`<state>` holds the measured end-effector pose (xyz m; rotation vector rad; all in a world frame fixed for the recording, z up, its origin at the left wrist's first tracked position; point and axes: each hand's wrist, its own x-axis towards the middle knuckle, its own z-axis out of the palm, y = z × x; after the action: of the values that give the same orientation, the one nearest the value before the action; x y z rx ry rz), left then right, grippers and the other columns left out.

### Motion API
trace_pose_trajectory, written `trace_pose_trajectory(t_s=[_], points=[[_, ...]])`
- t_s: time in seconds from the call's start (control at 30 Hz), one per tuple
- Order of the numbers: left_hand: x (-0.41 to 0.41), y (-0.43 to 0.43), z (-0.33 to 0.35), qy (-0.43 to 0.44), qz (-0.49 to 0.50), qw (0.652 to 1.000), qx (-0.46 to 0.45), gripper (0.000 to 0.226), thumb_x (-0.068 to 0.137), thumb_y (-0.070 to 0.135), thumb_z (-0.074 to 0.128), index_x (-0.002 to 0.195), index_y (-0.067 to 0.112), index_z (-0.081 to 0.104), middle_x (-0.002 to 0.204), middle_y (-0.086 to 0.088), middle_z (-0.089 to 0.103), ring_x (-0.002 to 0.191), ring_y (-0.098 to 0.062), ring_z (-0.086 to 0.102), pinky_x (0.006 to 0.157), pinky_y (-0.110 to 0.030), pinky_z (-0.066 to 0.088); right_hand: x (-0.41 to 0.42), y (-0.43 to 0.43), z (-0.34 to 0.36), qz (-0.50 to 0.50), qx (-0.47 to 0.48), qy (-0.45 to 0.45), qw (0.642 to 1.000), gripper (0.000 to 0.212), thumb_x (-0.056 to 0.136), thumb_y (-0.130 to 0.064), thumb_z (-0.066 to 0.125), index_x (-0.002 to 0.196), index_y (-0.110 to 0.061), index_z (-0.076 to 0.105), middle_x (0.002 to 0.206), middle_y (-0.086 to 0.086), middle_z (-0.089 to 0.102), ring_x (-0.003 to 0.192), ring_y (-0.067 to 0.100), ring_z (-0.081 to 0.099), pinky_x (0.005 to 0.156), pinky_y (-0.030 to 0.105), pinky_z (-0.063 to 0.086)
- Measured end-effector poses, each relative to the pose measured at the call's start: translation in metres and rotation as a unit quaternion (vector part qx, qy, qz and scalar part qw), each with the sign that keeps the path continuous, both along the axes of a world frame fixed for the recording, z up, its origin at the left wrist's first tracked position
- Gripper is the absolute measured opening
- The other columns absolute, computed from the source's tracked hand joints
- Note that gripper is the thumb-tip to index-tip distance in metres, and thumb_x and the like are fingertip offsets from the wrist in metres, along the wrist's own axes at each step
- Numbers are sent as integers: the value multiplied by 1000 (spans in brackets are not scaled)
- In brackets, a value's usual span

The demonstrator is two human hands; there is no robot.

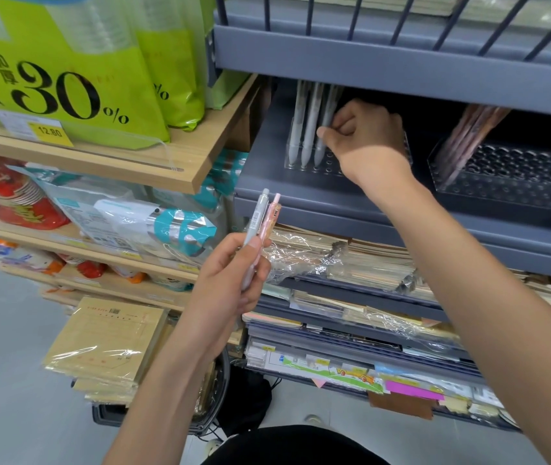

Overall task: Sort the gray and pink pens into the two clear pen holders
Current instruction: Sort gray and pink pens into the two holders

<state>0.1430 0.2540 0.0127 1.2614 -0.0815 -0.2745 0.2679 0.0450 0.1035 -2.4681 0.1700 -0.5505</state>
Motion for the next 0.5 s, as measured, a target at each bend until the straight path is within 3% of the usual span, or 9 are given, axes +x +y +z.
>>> trace_pose_trajectory(t_s=[0.17, 0.27, 0.37, 0.5], points=[[0, -1, -2, -13, -11, 1000, -9, 29, 96, 38, 55, 107, 12, 60, 72, -1, 56, 41, -8, 28, 37, -18, 25, 0, -1, -1, 1, 11, 9, 1000, 19, 85, -36, 72, 82, -22, 60, 75, -9, 60, 89, 21, 66, 82, 30, 52], [0, -2, -4, -5, -5, 1000, -1, 37, 95, 40, 55, 112, 7, 59, 71, 0, 56, 42, -8, 28, 37, -17, 25, -2, -1, -3, 3, 28, 9, 1000, 17, 85, -35, 72, 89, -21, 64, 78, -10, 61, 86, 16, 65, 76, 23, 48], [1, -2, -7, 2, 2, 1000, -1, 31, 100, 35, 53, 113, 9, 63, 71, 1, 56, 43, -7, 28, 38, -16, 26, -11, -2, -6, 7, 81, -10, 997, 18, 86, -33, 71, 96, -19, 67, 80, -11, 62, 82, 9, 65, 73, 19, 47], [2, -4, -7, 4, -8, 1000, -16, 29, 99, 35, 50, 108, 17, 71, 72, -1, 56, 42, -7, 28, 37, -16, 26, -47, 1, -12, 47, 169, -66, 982, 10, 84, -37, 69, 80, -28, 67, 71, -12, 68, 70, 0, 62, 66, 13, 46]])
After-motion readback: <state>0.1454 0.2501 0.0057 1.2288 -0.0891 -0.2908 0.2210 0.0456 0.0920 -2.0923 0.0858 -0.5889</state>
